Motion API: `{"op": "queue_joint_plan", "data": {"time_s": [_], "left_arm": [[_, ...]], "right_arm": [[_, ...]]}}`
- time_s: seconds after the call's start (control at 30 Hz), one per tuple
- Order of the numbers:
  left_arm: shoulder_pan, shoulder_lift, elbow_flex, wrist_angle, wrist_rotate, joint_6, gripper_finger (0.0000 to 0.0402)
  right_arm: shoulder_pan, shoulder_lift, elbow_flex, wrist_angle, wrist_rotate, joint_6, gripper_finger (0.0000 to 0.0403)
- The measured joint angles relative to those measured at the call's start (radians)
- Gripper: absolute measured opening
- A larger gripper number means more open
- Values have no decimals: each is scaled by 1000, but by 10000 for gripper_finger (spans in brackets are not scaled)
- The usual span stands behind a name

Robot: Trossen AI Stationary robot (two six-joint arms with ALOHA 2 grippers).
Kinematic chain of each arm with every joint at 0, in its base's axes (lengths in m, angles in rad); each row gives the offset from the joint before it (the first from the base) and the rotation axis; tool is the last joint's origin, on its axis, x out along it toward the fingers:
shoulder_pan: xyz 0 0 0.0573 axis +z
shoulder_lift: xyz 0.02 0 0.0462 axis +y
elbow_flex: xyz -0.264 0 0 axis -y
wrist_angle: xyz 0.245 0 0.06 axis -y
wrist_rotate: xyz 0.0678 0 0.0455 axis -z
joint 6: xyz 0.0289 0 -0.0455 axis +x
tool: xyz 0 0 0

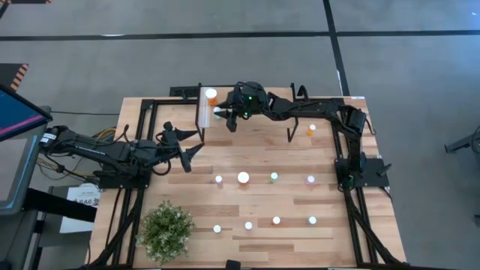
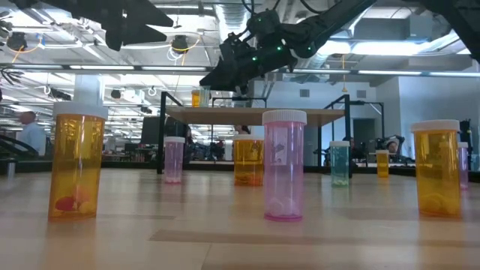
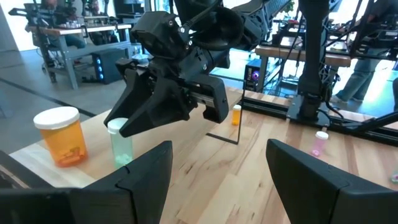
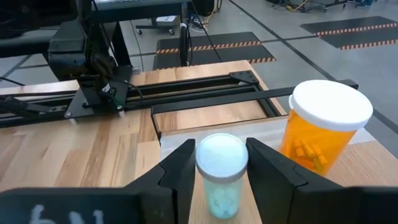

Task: Pick and place medicine bottles onto shelf by color
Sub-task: Put the blue pill bottle on the shelf, then put the orange pill bottle on the shelf

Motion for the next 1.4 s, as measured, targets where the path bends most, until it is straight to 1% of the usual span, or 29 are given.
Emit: {"op": "queue_joint_plan", "data": {"time_s": [0.43,0.5,0.6,0.83,0.9,0.97,1.17,1.4], "left_arm": [[0,0,0,0,0,-1,247],[0,0,0,-1,0,-1,247],[0,0,0,-4,0,-1,247],[0,0,0,-4,13,-3,247],[0,0,0,-5,19,-6,247],[0,0,0,-4,30,-6,247],[0,1,0,-5,36,-6,247],[0,8,0,-2,116,-1,247]], "right_arm": [[0,-12,0,-14,2,0,237],[0,-21,0,-9,2,0,240],[0,-51,-1,-65,6,-8,240],[9,-158,-4,-269,19,-51,240],[22,-194,-18,-288,19,-59,239],[35,-242,-49,-307,19,-63,239],[105,-376,-170,-289,33,-73,239],[224,-532,-373,-268,139,-63,239]]}}
